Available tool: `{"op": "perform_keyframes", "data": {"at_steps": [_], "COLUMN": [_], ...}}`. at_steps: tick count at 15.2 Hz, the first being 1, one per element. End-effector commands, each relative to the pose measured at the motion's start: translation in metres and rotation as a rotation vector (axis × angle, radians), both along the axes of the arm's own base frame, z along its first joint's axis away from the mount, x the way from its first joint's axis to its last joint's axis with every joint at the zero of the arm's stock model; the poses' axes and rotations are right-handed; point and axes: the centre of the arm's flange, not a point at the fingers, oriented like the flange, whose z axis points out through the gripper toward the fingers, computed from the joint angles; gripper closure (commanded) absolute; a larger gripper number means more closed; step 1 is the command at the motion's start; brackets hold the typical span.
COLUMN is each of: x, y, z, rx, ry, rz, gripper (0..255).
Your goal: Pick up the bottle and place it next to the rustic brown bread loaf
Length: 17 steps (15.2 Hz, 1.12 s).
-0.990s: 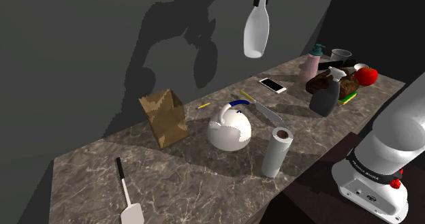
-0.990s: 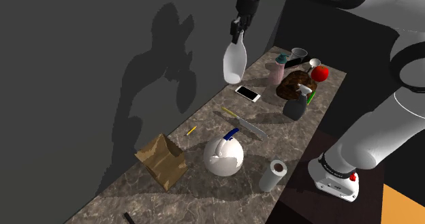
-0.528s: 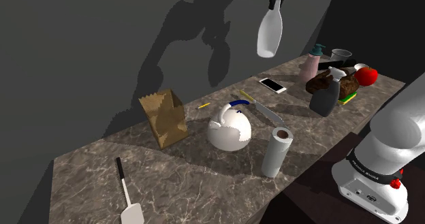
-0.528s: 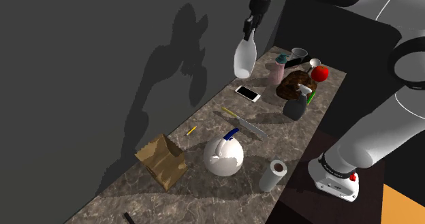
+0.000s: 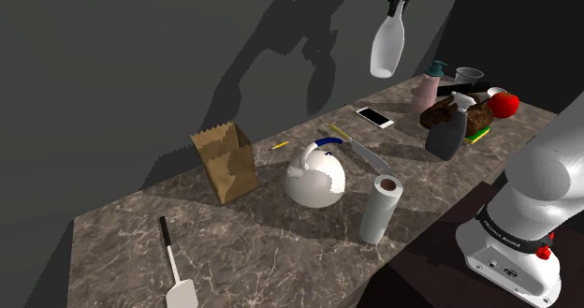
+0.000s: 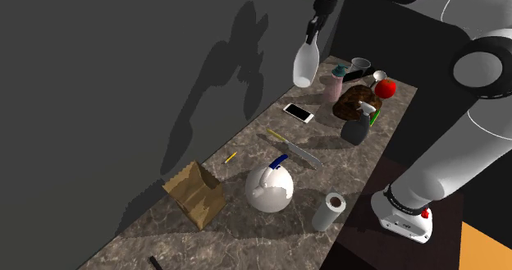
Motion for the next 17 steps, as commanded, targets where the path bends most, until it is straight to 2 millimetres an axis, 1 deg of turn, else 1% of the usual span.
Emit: {"op": "perform_keyframes", "data": {"at_steps": [1,5,6,17], "x": [-0.002,-0.005,-0.006,-0.006], "y": [-0.026,-0.077,-0.096,-0.096], "z": [-0.006,-0.019,-0.024,-0.082], "rx": [-0.001,-0.001,-0.001,-0.001], "ry": [-0.001,-0.001,-0.001,-0.001], "rz": [0.002,0.002,0.002,0.002], "gripper": [255,255,255,255]}}
